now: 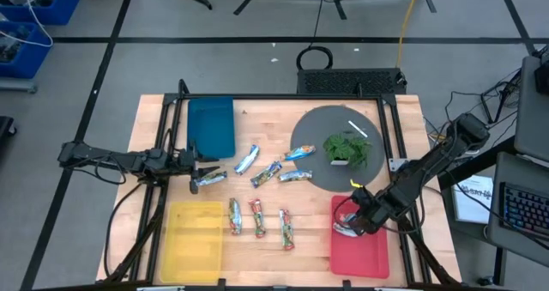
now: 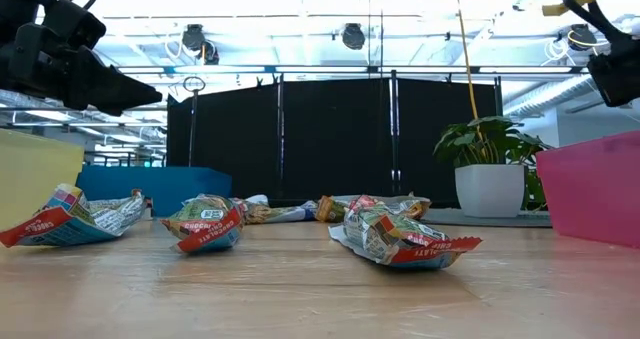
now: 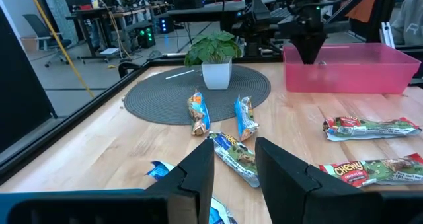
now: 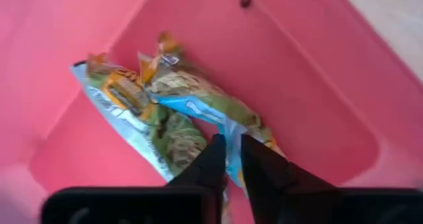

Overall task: Pick and place Granola Bars by type
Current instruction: Put the yellow granola bar into the pink bin

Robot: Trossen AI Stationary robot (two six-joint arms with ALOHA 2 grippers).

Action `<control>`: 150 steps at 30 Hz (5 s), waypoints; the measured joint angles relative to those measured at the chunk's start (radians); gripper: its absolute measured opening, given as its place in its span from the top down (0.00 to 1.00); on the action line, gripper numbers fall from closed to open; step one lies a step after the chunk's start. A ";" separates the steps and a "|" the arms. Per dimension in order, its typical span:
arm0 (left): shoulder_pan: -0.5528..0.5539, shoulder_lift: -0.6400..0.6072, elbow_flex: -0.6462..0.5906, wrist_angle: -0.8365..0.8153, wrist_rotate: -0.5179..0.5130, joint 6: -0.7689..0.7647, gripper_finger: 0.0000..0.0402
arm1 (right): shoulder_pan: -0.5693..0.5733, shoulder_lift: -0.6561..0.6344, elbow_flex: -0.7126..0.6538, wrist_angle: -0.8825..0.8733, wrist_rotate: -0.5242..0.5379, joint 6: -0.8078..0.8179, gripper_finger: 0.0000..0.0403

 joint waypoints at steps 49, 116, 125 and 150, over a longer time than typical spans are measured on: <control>0.000 0.000 0.000 -0.006 0.000 -0.001 0.71 | -1.041 0.638 0.828 -0.300 0.031 -1.794 0.66; 0.000 0.000 0.001 -0.009 0.000 0.012 0.71 | -0.799 0.345 0.727 -0.144 -0.089 -1.601 1.00; 0.000 0.000 0.001 -0.009 0.001 -0.015 0.71 | -0.462 0.069 0.715 -0.403 -0.096 -0.990 1.00; 0.000 0.000 0.000 -0.004 0.000 -0.007 0.71 | -0.077 -0.041 -0.030 -0.105 -0.160 -0.071 1.00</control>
